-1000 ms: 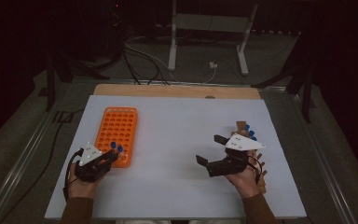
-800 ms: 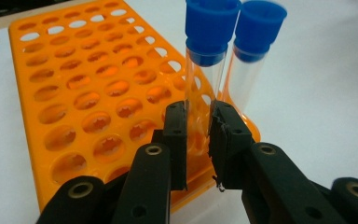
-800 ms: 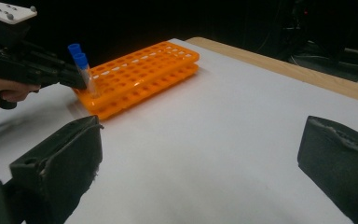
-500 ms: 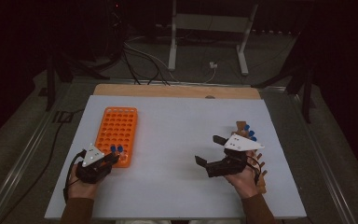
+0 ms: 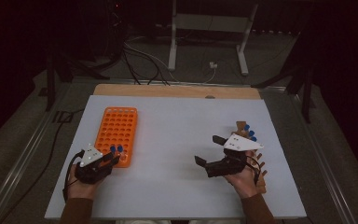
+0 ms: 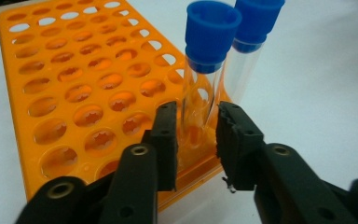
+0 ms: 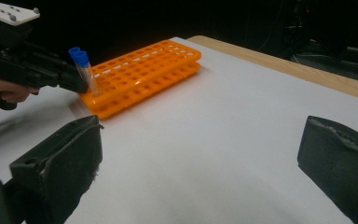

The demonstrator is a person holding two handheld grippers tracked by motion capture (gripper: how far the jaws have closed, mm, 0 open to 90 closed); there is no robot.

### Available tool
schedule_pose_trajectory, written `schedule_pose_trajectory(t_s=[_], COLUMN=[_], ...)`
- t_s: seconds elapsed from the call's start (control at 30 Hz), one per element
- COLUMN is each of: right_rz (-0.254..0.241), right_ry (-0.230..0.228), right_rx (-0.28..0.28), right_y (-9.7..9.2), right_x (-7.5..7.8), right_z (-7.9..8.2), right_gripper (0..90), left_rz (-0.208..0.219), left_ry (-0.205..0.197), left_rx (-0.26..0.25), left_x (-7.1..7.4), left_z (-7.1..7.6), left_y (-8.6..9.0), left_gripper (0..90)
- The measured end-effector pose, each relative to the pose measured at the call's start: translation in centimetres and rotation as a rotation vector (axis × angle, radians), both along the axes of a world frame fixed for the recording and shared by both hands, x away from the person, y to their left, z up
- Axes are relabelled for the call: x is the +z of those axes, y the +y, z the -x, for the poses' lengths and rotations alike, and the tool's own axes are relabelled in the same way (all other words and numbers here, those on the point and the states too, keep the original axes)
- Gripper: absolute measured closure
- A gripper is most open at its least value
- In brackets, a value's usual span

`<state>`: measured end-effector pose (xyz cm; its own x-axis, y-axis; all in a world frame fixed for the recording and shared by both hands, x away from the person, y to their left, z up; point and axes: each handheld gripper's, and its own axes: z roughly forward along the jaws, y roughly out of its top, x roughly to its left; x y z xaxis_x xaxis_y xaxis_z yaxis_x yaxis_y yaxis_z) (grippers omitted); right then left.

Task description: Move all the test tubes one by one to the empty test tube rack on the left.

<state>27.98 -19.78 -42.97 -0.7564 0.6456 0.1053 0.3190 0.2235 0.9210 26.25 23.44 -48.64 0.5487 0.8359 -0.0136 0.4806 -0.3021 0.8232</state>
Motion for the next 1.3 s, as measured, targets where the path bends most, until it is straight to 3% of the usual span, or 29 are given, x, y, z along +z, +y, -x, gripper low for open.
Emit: schedule_pose_trajectory(t_s=[0.17,0.33,0.53,0.6,0.7,0.8,1.07,1.3], right_rz=[-0.002,-0.002,0.009,0.013,0.023,0.037,0.036,0.085], right_ry=[-0.002,-0.002,-0.009,-0.013,-0.02,-0.03,-0.042,-0.04], right_rx=[-0.005,-0.015,-0.045,-0.058,-0.08,-0.107,-0.2,-0.291], right_y=[-0.1,-0.2,-0.7,-1.0,-1.6,-2.4,-6.1,-9.0], right_x=[0.1,0.1,0.6,0.8,1.1,1.5,2.5,2.2], right_z=[0.0,0.0,0.1,0.1,0.1,0.0,-0.4,-0.8], right_gripper=[0.1,0.1,0.1,0.1,0.1,0.1,0.1,3.2], left_rz=[0.066,0.126,0.183,0.188,0.178,0.194,0.21,0.195], left_ry=[-0.04,-0.074,-0.095,-0.105,-0.14,-0.165,-0.158,-0.161], left_rx=[0.01,0.06,0.086,0.087,0.13,0.157,0.125,0.158], left_x=[0.6,1.3,1.8,1.8,2.1,2.5,2.4,2.3], left_z=[0.5,0.8,1.0,1.0,1.2,1.4,1.2,1.3], left_y=[0.5,0.8,1.3,1.4,1.6,1.9,2.4,2.4], left_gripper=[54.5,24.2,1.7,0.6,0.6,0.7,6.8,0.5])
